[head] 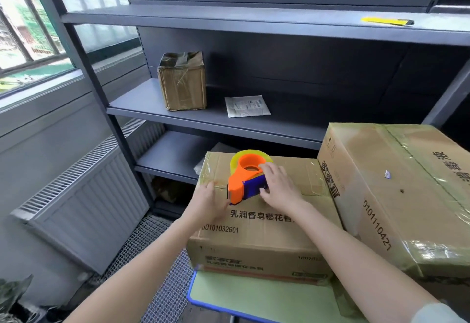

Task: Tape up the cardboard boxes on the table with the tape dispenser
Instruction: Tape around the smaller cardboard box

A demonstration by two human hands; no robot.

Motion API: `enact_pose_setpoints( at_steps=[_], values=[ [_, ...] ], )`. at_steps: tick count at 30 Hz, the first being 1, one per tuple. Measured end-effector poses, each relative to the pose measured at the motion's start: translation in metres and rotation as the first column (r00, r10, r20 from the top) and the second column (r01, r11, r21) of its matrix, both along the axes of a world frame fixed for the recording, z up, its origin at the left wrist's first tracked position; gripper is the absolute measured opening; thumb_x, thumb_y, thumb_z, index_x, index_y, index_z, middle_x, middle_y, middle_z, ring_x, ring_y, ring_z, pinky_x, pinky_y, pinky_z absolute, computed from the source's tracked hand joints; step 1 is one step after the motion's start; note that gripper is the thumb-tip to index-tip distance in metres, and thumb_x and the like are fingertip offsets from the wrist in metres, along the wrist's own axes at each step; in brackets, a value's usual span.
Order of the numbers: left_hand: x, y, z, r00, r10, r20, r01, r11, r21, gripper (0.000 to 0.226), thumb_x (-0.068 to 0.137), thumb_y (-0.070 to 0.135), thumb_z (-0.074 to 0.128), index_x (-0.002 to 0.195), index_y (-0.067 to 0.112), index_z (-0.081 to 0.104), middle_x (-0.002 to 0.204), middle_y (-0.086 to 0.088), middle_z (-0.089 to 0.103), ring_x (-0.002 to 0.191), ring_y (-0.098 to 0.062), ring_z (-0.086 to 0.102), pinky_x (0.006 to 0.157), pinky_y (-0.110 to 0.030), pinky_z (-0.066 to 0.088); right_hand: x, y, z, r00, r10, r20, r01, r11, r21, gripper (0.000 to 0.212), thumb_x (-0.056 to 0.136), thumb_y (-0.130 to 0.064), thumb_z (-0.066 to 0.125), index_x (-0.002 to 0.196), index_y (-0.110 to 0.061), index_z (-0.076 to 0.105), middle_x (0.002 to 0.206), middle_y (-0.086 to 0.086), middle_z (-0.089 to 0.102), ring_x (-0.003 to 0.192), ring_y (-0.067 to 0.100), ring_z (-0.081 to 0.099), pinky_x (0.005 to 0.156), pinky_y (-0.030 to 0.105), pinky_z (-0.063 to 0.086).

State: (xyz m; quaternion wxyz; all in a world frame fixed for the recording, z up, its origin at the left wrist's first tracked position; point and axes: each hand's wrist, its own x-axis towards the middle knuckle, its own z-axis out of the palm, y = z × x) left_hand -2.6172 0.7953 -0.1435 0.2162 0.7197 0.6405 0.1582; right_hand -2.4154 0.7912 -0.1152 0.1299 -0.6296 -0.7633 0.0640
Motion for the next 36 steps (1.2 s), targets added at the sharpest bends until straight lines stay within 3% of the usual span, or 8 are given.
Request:
enact_pose_setpoints(
  at_steps=[4,8,12,18,24,27,32,36],
  values=[
    [0.004,0.02,-0.005,0.976,-0.025,0.214,0.057,0.988,-0.145,0.077,0.082,0.037,0.069,0.145,0.015,0.03,0.143,-0.005,0.044,0.126,-0.02,0.046,0.104,-0.037,0.04,0.005,0.027,0.001,0.989,-0.029,0.143,0.041,0.996,-0.079,0.081,0.083,-0.046,0.065,0.148,-0.022,0.024,0.154,-0.004,0.022,0.138,0.028,0.017,0.112,0.044,0.022],
    [0.008,0.028,-0.012,0.96,-0.088,0.266,0.129,0.982,-0.14,0.073,0.079,0.035,0.072,0.141,0.02,0.035,0.135,0.0,0.053,0.118,-0.014,0.052,0.093,-0.024,0.041,0.01,0.047,0.001,0.982,0.109,0.154,-0.072,0.971,-0.227,0.07,0.08,-0.053,0.066,0.14,-0.026,0.041,0.154,-0.006,0.028,0.144,0.025,0.008,0.116,0.043,0.009],
    [0.012,0.03,-0.017,0.925,-0.089,0.37,0.147,0.98,-0.131,0.082,0.076,0.03,0.075,0.144,0.021,0.03,0.137,0.0,0.05,0.118,-0.017,0.054,0.1,-0.034,0.044,0.015,0.054,0.003,0.983,0.151,0.102,-0.126,0.967,-0.222,0.052,0.075,-0.054,0.07,0.115,-0.023,0.059,0.143,0.003,0.044,0.145,0.025,0.01,0.117,0.042,0.011],
    [0.023,0.032,-0.016,0.918,-0.087,0.388,0.129,0.988,-0.086,0.081,0.071,0.036,0.078,0.14,0.028,0.036,0.128,0.002,0.056,0.119,-0.012,0.051,0.101,-0.036,0.042,0.036,0.055,-0.011,0.976,0.202,0.083,-0.18,0.959,-0.217,0.035,0.073,-0.061,0.066,0.095,-0.037,0.055,0.141,0.005,0.045,0.145,0.03,0.009,0.116,0.053,0.014],
    [0.053,0.038,-0.012,0.925,-0.148,0.351,0.193,0.976,-0.096,0.074,0.074,0.035,0.075,0.139,0.033,0.038,0.118,0.008,0.056,0.113,-0.017,0.054,0.104,-0.047,0.036,0.067,0.043,-0.002,0.974,0.197,0.112,-0.172,0.964,-0.205,0.045,0.079,-0.053,0.066,0.11,-0.022,0.062,0.131,0.005,0.054,0.137,0.021,0.03,0.119,0.041,0.009],
    [0.072,0.042,-0.01,0.911,-0.188,0.367,0.241,0.965,-0.104,0.075,0.075,0.032,0.076,0.14,0.03,0.038,0.121,0.003,0.057,0.11,-0.018,0.056,0.1,-0.044,0.043,0.082,0.035,0.004,0.984,0.162,0.071,-0.146,0.969,-0.198,0.041,0.079,-0.049,0.068,0.106,-0.018,0.061,0.11,0.001,0.058,0.113,0.02,0.046,0.112,0.041,0.025],
    [0.104,0.04,-0.01,0.883,-0.25,0.397,0.318,0.941,-0.116,0.075,0.078,0.029,0.075,0.142,0.027,0.035,0.128,-0.001,0.054,0.111,-0.019,0.054,0.096,-0.037,0.047,0.113,0.018,0.005,0.992,0.111,0.052,-0.101,0.981,-0.165,0.038,0.081,-0.048,0.067,0.105,-0.02,0.06,0.109,-0.001,0.058,0.11,0.019,0.044,0.096,0.03,0.032],
    [0.126,0.033,-0.008,0.856,-0.291,0.426,0.365,0.926,-0.101,0.072,0.081,0.024,0.072,0.142,0.026,0.032,0.127,0.002,0.05,0.11,-0.015,0.051,0.088,-0.025,0.045,0.13,0.005,0.008,0.996,0.071,0.061,-0.061,0.986,-0.157,0.044,0.082,-0.048,0.066,0.116,-0.021,0.058,0.118,0.003,0.055,0.117,0.02,0.043,0.105,0.031,0.028]
  ],
)
